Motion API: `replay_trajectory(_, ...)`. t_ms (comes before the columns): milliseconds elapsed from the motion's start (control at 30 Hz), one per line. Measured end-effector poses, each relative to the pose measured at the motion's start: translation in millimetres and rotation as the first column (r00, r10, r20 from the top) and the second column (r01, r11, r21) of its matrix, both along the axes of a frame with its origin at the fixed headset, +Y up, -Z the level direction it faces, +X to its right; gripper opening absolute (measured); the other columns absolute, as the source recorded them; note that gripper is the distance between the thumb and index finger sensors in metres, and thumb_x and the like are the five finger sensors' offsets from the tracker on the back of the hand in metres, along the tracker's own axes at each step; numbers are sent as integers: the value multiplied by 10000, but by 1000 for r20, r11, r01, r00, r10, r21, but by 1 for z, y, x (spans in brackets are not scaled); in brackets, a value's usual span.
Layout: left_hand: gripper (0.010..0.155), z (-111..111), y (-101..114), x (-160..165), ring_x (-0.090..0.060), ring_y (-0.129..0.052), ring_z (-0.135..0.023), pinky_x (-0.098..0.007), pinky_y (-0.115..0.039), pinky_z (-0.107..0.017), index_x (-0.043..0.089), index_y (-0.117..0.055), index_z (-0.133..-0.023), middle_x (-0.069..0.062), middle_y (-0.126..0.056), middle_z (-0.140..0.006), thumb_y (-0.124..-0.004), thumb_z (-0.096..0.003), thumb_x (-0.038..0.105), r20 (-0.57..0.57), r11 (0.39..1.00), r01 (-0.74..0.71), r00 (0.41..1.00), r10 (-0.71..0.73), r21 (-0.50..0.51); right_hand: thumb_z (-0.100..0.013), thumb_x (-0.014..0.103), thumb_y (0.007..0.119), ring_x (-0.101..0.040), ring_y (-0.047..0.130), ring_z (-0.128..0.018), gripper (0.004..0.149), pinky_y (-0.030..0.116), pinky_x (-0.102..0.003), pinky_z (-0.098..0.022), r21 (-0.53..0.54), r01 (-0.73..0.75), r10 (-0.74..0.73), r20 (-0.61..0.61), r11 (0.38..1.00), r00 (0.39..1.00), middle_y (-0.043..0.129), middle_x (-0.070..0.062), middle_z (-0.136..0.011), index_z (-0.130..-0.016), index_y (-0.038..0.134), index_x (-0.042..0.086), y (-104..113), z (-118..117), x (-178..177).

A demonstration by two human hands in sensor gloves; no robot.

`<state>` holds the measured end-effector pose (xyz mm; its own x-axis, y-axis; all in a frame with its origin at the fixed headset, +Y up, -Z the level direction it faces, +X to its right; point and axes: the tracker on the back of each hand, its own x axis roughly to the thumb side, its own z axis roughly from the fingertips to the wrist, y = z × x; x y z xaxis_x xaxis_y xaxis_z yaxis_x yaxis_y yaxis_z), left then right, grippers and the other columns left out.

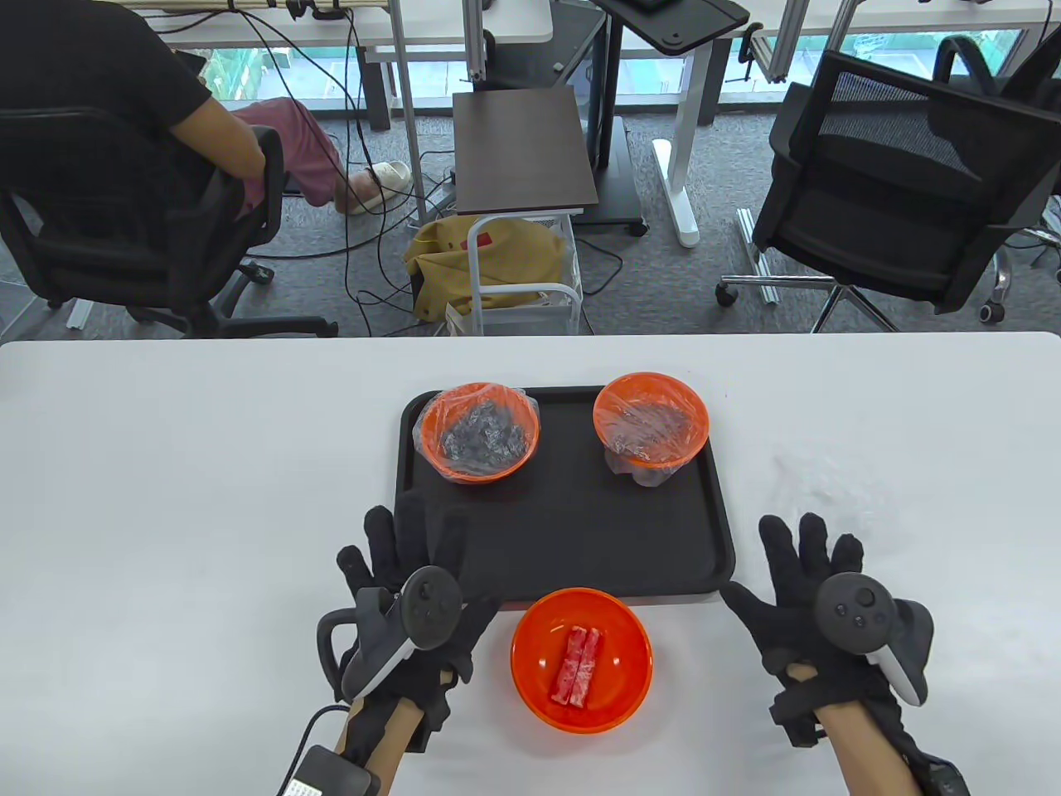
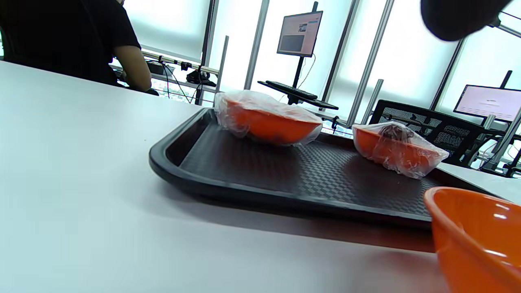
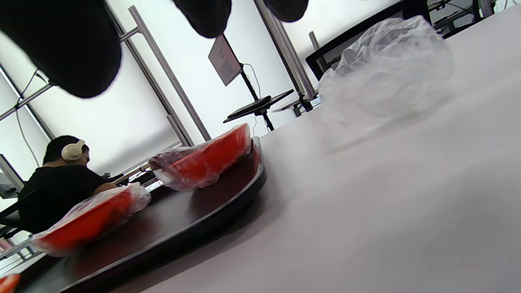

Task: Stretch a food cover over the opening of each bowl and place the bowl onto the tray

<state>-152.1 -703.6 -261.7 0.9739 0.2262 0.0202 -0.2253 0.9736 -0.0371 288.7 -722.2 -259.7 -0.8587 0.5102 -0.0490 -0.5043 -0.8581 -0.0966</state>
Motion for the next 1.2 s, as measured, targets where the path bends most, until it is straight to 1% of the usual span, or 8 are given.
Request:
replay_trajectory(200,931,-6,-23,1,-345,173,-1104,-686,20,-717,529,-24,-1080,76,176,-1176,-535,-404,916,-32,988,46,998,-51,-145,-435,643,893,-642,264,-1026,989,336,-839,-601,-35,-87,91,169,996,981,244,-204,-1206,-1164,320,301,1,-21,16)
replay_trajectory(400,918,-5,-28,1,-328,192,-1096,-679,37,-709,525,-11,-1077,81,185,-1168,-510,-409,911,-59,983,27,998,-38,-179,-447,595,896,-551,69,-1043,979,247,-772,-671,-148,-93,132,280,985,951,72,-127,-1187,-1145,256,345,-13,-53,20)
replay_trajectory(533,913,-6,-29,0,-325,195,-1094,-676,40,-709,522,-2,-1075,80,189,-1166,-501,-413,906,-68,981,21,997,-34,-192,-457,553,897,-478,62,-1074,945,239,-713,-721,-200,-23,98,374,979,922,52,-67,-1185,-1123,243,404,-19,-75,26)
replay_trajectory(700,913,-6,-27,-5,-321,200,-1093,-673,48,-705,521,-5,-1075,79,185,-1168,-504,-413,904,-89,983,17,995,-34,-184,-470,481,920,-421,218,-1133,904,322,-632,-788,-172,43,43,468,984,883,202,-29,-1225,-1109,282,458,-23,-90,31)
replay_trajectory(833,916,-6,-31,-7,-317,204,-1091,-672,56,-699,519,15,-1069,78,188,-1167,-486,-410,911,-90,975,50,993,-71,-217,-482,436,923,-374,381,-1138,847,409,-546,-817,-164,61,33,519,985,854,331,8,-1221,-1118,364,436,-25,-97,31)
replay_trajectory(967,925,-6,-33,-6,-308,225,-1083,-664,79,-690,515,70,-1039,80,204,-1160,-462,-400,920,-83,969,49,994,-71,-242,-489,399,926,-334,514,-1114,836,519,-497,-814,-202,-9,116,527,979,842,408,20,-1203,-1120,377,399,-29,-99,30)
replay_trajectory(1100,924,-7,-34,-6,-305,228,-1081,-661,82,-688,512,76,-1039,78,206,-1160,-452,-401,922,-77,967,62,994,-84,-249,-497,334,908,-315,700,-997,709,658,-434,-749,-215,-77,186,548,973,815,592,17,-1118,-1084,510,320,-31,-97,30)
replay_trajectory(1200,922,-8,-34,-6,-302,226,-1083,-660,81,-689,512,73,-1040,77,202,-1161,-454,-402,919,-79,967,65,993,-87,-247,-506,293,883,-301,814,-866,584,723,-435,-673,-203,-130,223,554,971,802,711,-11,-992,-1013,596,272,-30,-93,29)
